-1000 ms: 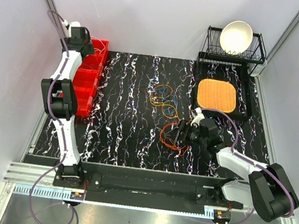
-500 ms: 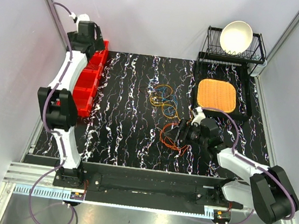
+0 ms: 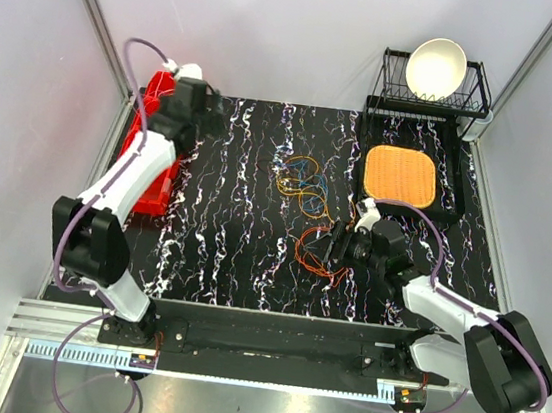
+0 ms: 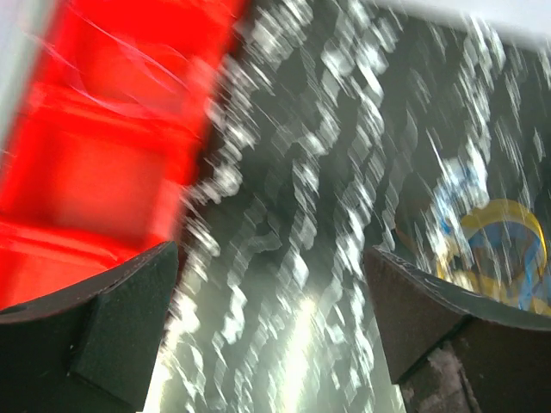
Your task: Untangle the cables
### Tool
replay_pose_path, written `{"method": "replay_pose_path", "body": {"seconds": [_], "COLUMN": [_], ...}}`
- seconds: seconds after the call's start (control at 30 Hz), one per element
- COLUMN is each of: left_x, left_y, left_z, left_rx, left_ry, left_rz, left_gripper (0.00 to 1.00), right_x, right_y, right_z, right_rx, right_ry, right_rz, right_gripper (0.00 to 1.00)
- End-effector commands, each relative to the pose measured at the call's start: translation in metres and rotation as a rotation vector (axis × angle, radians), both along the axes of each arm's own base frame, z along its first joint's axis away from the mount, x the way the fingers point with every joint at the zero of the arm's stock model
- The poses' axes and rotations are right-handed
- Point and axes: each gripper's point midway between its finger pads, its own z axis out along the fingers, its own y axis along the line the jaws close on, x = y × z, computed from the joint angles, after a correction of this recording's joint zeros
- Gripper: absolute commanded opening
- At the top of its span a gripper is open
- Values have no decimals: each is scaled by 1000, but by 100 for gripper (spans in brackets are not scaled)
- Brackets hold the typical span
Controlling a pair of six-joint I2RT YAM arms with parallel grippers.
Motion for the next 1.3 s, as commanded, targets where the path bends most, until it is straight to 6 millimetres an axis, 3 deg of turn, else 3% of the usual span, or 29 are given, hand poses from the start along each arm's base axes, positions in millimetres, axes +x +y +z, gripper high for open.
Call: {"method": "replay_pose_path", "body": {"seconds": [0.0,0.2,0.27,0.3,0.33,0.4,0.5,0.7,0.93,1.27], "left_x": [-27,-48,-45,-46,-42,-39,-26,-4,7,19], "left_y": [-57,-141,-163,-178,-190,-208,-230,-254,-273,-283], "left_z": [-14,-42,-51,-65,-61,-76,-80,-96,-111,-130], "left_rx": [-48,-117,-131,-129,-150,-168,-213,-255,-291,-313], "left_ry": [25,64,84,114,102,134,139,162,195,234], "left_rz": [-143,-352,-397,-429,-452,-481,-510,-529,-551,-528], "left_gripper": [91,85,83,83,82,80,77,74,71,63], "right_x": [5,6,6,7,7,8,8,11,12,12], "right_y": [1,1,0,-1,0,-1,-2,-1,0,1], "right_z": [16,16,14,15,15,13,12,11,8,9], "right_rx": [28,25,22,21,20,15,11,8,1,2], "right_ry": [-76,-73,-66,-69,-66,-62,-55,-49,-38,-37], "right_rz": [-6,-14,-19,-23,-24,-31,-36,-37,-35,-31], "right_gripper": [85,85,85,85,85,85,85,85,85,85]}}
